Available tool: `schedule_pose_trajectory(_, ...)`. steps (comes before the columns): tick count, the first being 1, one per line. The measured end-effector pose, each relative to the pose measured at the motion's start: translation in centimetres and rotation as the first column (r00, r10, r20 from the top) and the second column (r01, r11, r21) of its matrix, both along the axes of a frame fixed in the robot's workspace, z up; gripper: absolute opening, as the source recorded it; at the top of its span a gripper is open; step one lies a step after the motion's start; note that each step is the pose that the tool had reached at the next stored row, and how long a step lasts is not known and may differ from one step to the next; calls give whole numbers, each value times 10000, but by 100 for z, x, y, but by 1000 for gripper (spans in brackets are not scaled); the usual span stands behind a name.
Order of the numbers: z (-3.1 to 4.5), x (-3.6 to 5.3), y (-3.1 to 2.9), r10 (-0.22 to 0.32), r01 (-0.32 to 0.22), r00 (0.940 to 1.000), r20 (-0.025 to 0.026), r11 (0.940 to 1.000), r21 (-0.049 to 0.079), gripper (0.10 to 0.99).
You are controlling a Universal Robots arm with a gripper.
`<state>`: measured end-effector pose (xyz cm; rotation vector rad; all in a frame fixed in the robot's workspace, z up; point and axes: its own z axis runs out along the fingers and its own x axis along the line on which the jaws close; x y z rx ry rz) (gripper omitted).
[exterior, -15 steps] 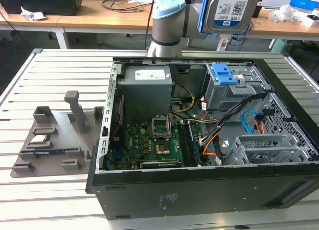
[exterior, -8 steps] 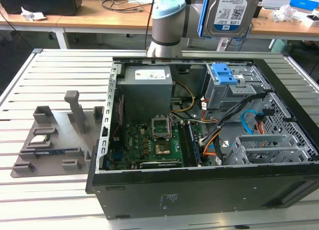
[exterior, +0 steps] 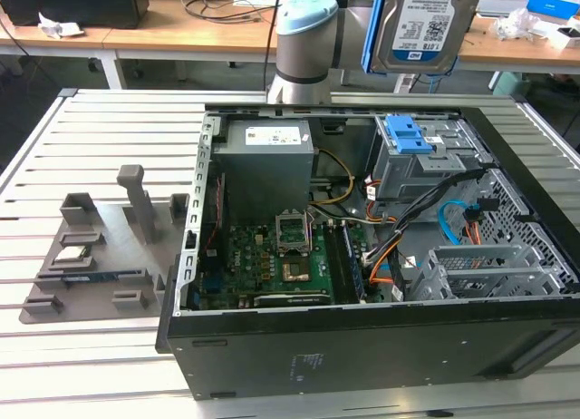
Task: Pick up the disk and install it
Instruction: 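Pick up the disk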
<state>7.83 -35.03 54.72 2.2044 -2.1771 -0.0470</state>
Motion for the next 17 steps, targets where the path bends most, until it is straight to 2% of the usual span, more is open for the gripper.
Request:
schedule_pose_trajectory(8, -8, 0, -127, 0, 0, 10000, 0, 9999, -134, 365)
schedule_pose_trajectory(17, -16, 1, -221, 0, 0, 10000, 0, 9996, -267, 365)
